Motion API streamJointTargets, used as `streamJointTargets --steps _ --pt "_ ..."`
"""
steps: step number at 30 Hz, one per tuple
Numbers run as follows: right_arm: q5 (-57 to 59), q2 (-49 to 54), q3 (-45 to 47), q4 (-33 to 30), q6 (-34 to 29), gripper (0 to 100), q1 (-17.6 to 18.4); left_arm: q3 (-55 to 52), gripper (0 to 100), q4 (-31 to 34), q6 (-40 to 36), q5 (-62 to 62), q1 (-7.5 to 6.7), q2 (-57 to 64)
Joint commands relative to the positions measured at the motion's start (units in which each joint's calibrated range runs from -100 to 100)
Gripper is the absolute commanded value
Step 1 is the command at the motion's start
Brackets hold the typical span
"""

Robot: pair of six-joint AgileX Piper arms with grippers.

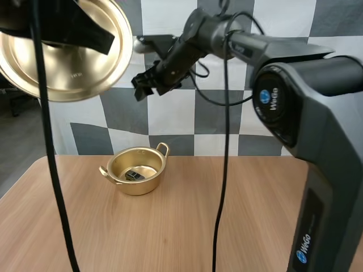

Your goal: Open the pot, put the car inside, and close it

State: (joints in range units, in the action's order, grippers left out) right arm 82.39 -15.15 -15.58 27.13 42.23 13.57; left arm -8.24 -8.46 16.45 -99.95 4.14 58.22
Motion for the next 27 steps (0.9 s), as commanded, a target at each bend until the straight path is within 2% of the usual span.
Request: streamJointTargets --steps 1,8,12,21,27 --pt "16.20 13.50 -0.05 1.24 -1.90 100 -15.42 -10.42 0 -0.98 0.78 4.60 0.01 -2.10" --pt "17.61 25.12 0.08 10.84 1.89 100 -27.10 -17.07 0 -8.75 4.22 14.34 0.01 -9.82" --pt "17.61 34.49 0.37 9.20 2.71 100 -31.19 -17.74 0 -10.94 5.39 18.37 0.01 -16.73" --pt "17.61 52.92 0.37 8.66 3.62 100 -32.19 -17.74 0 -11.05 6.79 24.61 0.01 -30.93" --pt "17.61 58.89 0.37 8.00 2.59 100 -32.19 -17.74 0 -13.77 9.59 25.51 0.01 -38.33"
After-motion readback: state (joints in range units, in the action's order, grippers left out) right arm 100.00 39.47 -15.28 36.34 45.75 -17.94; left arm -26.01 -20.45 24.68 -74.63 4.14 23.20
